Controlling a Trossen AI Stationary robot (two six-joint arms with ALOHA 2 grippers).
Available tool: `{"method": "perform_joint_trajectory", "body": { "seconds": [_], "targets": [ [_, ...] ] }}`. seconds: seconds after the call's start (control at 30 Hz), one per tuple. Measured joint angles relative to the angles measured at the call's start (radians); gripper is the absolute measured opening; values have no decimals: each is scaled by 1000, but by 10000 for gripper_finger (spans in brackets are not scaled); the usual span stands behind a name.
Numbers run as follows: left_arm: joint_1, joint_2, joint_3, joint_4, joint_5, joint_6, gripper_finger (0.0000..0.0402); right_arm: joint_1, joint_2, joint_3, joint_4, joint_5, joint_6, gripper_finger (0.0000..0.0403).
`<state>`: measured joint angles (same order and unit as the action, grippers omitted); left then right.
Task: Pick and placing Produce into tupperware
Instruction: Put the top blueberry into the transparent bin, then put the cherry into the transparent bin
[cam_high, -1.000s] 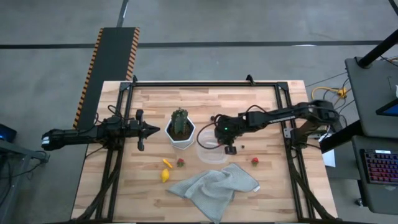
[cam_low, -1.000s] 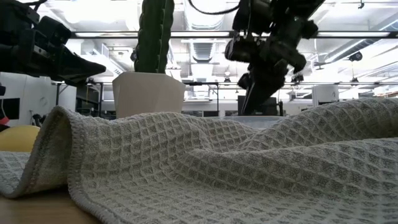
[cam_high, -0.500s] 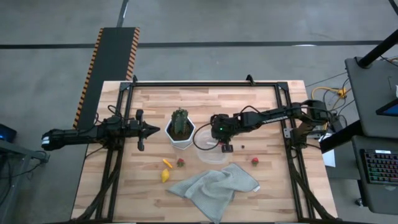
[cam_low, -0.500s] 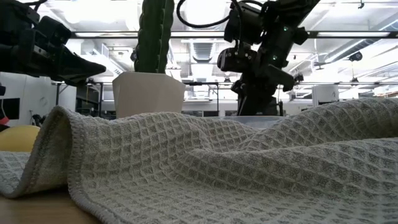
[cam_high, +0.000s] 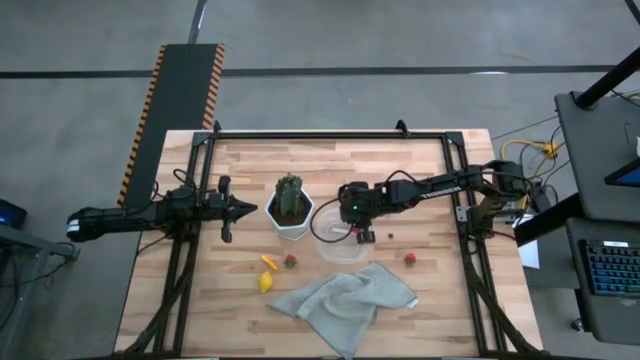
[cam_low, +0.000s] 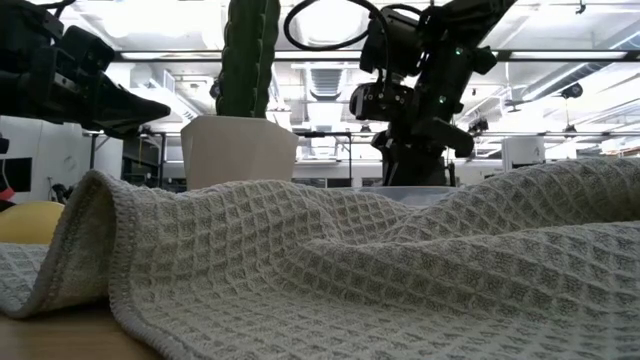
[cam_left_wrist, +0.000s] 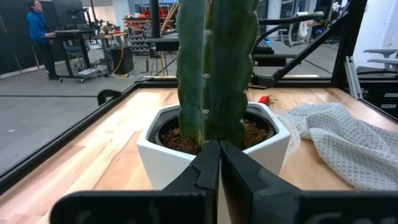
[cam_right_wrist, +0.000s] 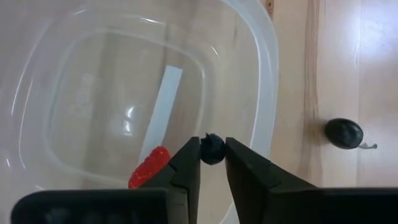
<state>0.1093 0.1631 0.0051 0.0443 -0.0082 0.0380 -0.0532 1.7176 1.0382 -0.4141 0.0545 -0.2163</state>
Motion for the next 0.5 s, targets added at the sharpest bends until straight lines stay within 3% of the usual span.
{"method": "perform_joint_trajectory", "body": {
  "seconds": [0.5],
  "targets": [
    [0,0,0,0,0,0,0,-14,-1,2,-2,2,-2,95]
  ]
}}
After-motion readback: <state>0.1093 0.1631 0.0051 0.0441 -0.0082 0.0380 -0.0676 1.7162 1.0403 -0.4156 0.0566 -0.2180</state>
